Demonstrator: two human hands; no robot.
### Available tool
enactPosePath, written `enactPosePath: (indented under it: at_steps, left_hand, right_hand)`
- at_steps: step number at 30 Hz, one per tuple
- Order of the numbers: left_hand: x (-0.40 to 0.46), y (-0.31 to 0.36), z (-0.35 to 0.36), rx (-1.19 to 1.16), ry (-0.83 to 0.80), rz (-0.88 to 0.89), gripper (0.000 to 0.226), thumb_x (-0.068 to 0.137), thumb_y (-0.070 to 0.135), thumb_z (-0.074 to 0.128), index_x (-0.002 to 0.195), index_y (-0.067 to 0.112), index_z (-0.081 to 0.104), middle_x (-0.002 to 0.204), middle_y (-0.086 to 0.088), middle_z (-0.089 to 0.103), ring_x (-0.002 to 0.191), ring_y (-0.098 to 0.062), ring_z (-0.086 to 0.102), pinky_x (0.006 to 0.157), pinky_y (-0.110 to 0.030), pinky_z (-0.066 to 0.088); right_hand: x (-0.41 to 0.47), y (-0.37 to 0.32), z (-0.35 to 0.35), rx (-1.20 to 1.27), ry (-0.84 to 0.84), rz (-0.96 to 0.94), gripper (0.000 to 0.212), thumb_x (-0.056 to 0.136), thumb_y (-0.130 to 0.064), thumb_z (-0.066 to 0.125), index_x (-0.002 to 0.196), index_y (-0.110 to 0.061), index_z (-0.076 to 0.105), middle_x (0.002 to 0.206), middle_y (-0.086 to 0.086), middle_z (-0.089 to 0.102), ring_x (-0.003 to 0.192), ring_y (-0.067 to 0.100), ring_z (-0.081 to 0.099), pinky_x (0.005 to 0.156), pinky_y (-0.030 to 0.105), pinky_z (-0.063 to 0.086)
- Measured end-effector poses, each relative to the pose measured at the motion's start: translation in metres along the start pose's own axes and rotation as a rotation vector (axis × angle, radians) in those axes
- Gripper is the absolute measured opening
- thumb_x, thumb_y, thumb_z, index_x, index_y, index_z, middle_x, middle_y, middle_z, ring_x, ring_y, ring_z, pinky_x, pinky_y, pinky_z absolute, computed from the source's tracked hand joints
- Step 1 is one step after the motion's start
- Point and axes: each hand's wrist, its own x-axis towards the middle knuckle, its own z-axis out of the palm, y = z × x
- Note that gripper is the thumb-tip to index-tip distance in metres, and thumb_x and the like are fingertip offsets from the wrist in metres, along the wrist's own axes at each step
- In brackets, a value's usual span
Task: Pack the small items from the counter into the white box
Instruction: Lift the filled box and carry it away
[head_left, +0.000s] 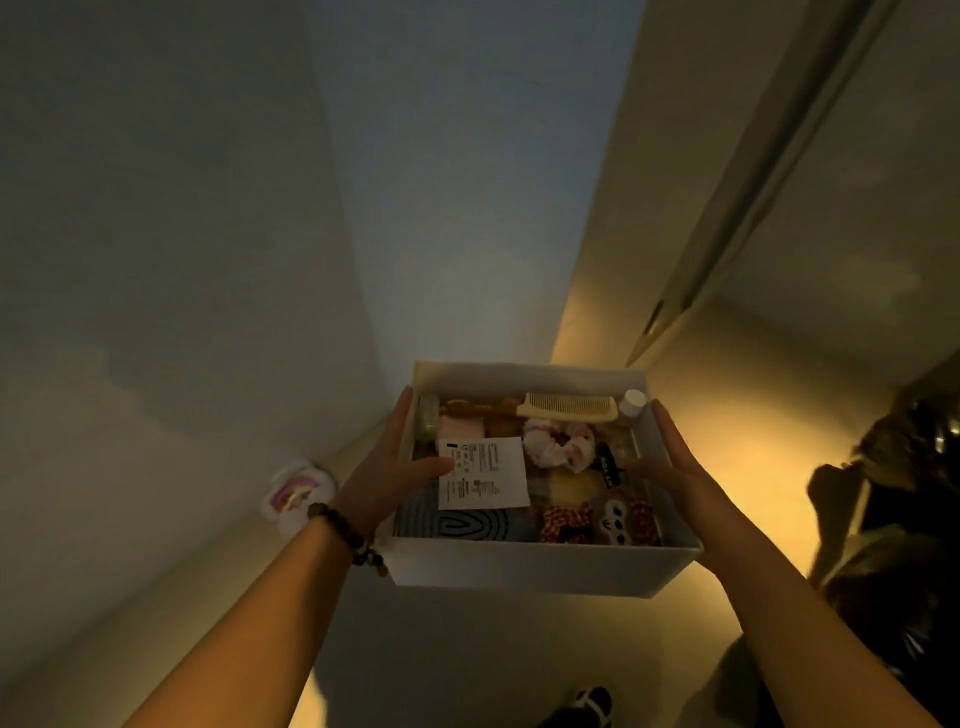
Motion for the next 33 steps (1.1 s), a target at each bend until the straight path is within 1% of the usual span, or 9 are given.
enactPosePath:
  at_steps: [3,6,12,15,20,23,26,30,33]
  left_hand:
    - [-0.024,-0.01,-0.037,0.019,0.138,-0.015,0.08,0.083,0.012,0.065,0.134,0.049,0.017,0.117,0.026,0.039,0.083,0.03,0.046,0.059,0.002,0.04]
    - [-0.04,-0.016,-0.07,-0.014,0.182,-0.034,0.076,0.083,0.01,0.064,0.125,0.056,0.021,0.119,0.023,0.044,0.093,0.018,0.054,0.065,-0.006,0.047]
    - [-0.044,-0.029,-0.125,-0.063,0.398,-0.12,0.088,0.08,0.008,0.067,0.135,0.052,0.014,0.105,0.027,0.045,0.087,0.016,0.056,0.056,-0.01,0.049]
    - [-0.041,-0.033,-0.148,-0.092,0.469,-0.15,0.089,0.078,0.019,0.07,0.132,0.062,0.014,0.116,0.031,0.043,0.095,0.006,0.054,0.061,-0.013,0.049]
    - [-0.023,-0.035,-0.185,-0.107,0.599,-0.2,0.098,0.074,0.027,0.072,0.141,0.051,0.005,0.113,0.03,0.037,0.084,0.023,0.05,0.057,-0.005,0.045]
    - [-0.018,-0.032,-0.205,-0.118,0.67,-0.222,0.102,0.067,0.035,0.072,0.142,0.05,0.004,0.12,0.023,0.037,0.089,0.013,0.05,0.057,-0.009,0.046]
    - [-0.021,-0.031,-0.226,-0.145,0.738,-0.223,0.103,0.065,0.036,0.071,0.141,0.051,0.004,0.122,0.022,0.037,0.093,0.009,0.048,0.058,-0.01,0.047]
    - [-0.031,-0.034,-0.257,-0.162,0.791,-0.204,0.099,0.064,0.035,0.07,0.136,0.056,0.007,0.114,0.031,0.039,0.093,0.007,0.052,0.058,-0.013,0.05]
    - [-0.047,-0.041,-0.286,-0.171,0.823,-0.2,0.095,0.063,0.04,0.07,0.131,0.061,0.008,0.115,0.031,0.04,0.095,0.005,0.053,0.06,-0.015,0.05]
  right_hand:
    - [0.018,-0.007,0.043,-0.031,-0.08,-0.012,0.072,0.073,-0.037,0.073,0.126,-0.065,0.032,0.122,-0.024,0.049,0.109,0.008,0.051,0.075,0.025,0.048]
    - [0.037,-0.015,0.078,-0.052,-0.174,-0.019,0.063,0.079,-0.03,0.072,0.113,-0.072,0.04,0.106,-0.034,0.058,0.096,-0.002,0.06,0.065,0.016,0.053]
    - [0.086,-0.038,0.14,-0.106,-0.372,-0.037,0.062,0.08,-0.028,0.069,0.116,-0.071,0.041,0.108,-0.038,0.059,0.098,-0.008,0.06,0.069,0.018,0.054]
    - [0.123,-0.047,0.168,-0.125,-0.45,-0.039,0.061,0.078,-0.029,0.066,0.112,-0.074,0.041,0.107,-0.047,0.053,0.095,-0.016,0.056,0.066,0.014,0.053]
    - [0.195,-0.058,0.216,-0.158,-0.54,-0.066,0.067,0.083,-0.021,0.062,0.117,-0.07,0.032,0.11,-0.055,0.041,0.092,-0.03,0.045,0.064,0.006,0.048]
    - [0.231,-0.063,0.243,-0.186,-0.619,-0.098,0.07,0.087,-0.018,0.061,0.129,-0.063,0.028,0.126,-0.046,0.038,0.105,-0.024,0.044,0.072,0.011,0.051]
    - [0.259,-0.064,0.275,-0.221,-0.671,-0.091,0.074,0.09,-0.016,0.059,0.14,-0.055,0.022,0.145,-0.026,0.031,0.124,-0.002,0.04,0.092,0.032,0.049]
    - [0.274,-0.067,0.322,-0.235,-0.713,-0.079,0.071,0.089,-0.015,0.059,0.124,-0.068,0.027,0.111,-0.054,0.036,0.093,-0.03,0.046,0.066,0.008,0.049]
    - [0.279,-0.064,0.36,-0.234,-0.729,-0.067,0.074,0.09,-0.015,0.059,0.138,-0.057,0.02,0.118,-0.049,0.029,0.088,-0.034,0.043,0.062,0.004,0.046]
